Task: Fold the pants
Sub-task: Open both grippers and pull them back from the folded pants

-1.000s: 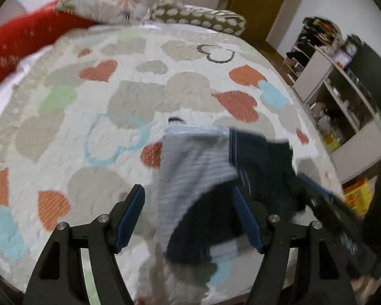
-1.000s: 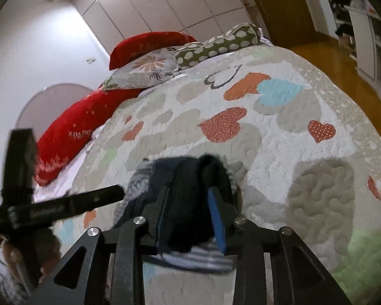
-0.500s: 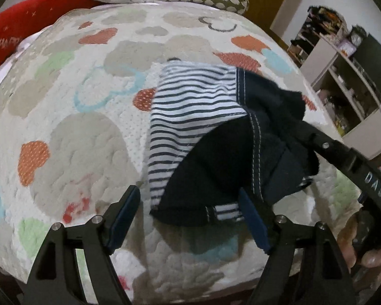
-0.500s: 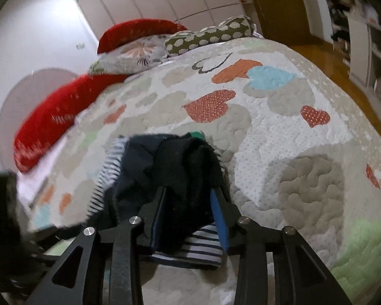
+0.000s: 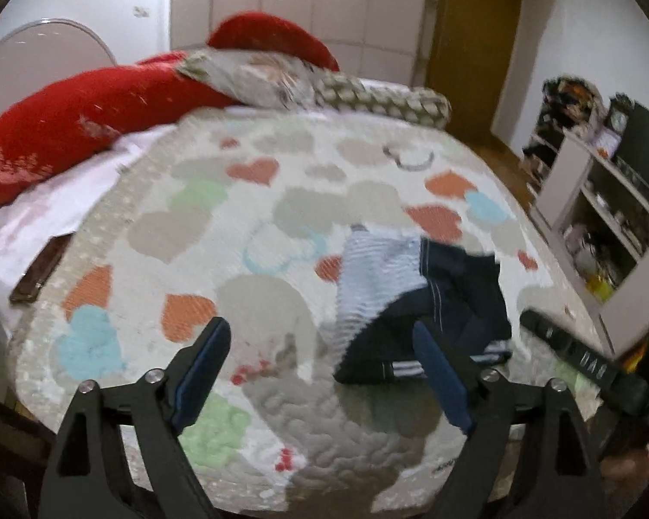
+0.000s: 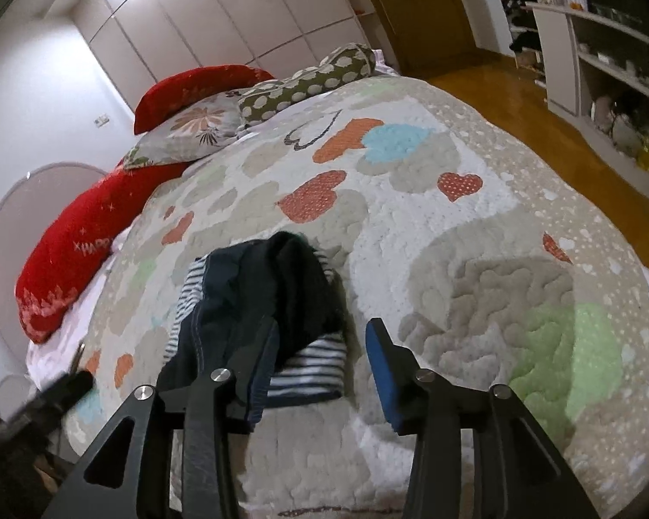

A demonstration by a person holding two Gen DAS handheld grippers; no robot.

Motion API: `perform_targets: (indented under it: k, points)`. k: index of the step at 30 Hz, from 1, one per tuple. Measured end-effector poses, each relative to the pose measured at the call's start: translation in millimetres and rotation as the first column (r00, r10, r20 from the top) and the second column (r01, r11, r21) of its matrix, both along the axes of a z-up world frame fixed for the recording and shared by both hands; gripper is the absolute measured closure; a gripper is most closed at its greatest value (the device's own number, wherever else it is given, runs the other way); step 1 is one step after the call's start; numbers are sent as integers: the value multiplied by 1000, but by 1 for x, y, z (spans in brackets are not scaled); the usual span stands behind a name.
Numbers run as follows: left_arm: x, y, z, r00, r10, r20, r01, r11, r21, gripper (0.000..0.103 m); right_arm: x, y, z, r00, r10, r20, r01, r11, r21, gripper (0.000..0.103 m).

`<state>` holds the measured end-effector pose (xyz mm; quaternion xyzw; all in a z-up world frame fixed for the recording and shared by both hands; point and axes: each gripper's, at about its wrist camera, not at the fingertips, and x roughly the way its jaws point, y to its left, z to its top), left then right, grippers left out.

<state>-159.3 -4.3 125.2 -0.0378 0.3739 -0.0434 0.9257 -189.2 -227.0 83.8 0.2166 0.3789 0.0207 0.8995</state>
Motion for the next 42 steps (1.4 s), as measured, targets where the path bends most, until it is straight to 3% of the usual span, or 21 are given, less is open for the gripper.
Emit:
perform_targets:
  k: [6,21,42]
  points:
    - [-14,12,17,994,58,88,-60,998,22,10,-4,16,5,1000,28,-5,-29,999,-34,52]
    - [-12,-6,0,1000,2,11,-3,994,110,10,-7,24,-2,999,28,-45,-30,999,-45,49]
    - [-6,-9,-17,997,-17,-69,24,994,104,10,-8,26,-10,998,24,-66,-27,999,-43,48]
